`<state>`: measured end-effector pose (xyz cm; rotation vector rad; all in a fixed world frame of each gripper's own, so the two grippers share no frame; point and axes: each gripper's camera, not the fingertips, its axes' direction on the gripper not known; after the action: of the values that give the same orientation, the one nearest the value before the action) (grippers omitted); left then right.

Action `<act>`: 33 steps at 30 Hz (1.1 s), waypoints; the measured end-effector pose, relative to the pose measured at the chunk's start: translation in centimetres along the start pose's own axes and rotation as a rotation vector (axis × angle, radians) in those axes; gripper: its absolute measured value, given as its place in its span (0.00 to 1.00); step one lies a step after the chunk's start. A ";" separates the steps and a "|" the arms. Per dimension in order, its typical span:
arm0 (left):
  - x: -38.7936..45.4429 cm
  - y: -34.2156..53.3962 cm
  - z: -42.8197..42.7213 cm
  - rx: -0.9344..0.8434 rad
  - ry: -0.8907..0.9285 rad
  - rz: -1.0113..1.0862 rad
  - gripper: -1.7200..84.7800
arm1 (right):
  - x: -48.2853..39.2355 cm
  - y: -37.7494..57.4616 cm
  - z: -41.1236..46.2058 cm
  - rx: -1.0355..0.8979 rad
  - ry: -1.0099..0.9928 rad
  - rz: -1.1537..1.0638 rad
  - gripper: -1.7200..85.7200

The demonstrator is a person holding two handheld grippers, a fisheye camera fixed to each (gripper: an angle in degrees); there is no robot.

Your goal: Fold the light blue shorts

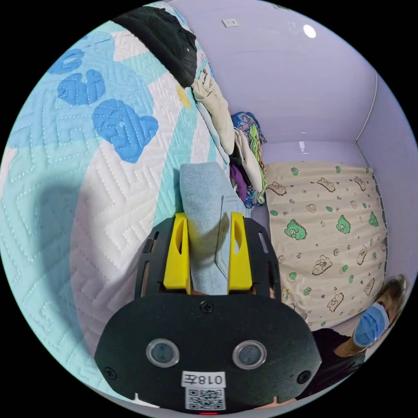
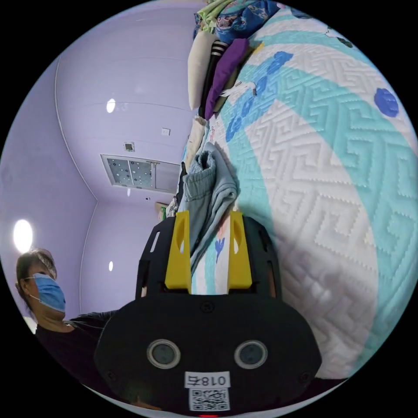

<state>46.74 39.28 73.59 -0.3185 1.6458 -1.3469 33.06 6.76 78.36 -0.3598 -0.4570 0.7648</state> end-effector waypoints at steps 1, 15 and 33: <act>-0.8 -0.2 0.1 -0.005 0.012 0.014 0.18 | -0.2 0.2 0.5 0.006 0.007 -0.012 0.17; -8.7 1.0 -0.5 0.020 0.054 -0.047 0.11 | -3.7 -0.1 9.4 0.016 -0.101 -0.079 0.29; -8.6 12.5 -8.9 0.181 0.020 0.146 0.10 | -12.7 5.7 19.2 0.045 0.035 -0.232 0.09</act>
<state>48.54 55.32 66.51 -0.0768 1.5196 -1.3799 11.80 4.10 88.50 -0.2720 -0.4393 0.5414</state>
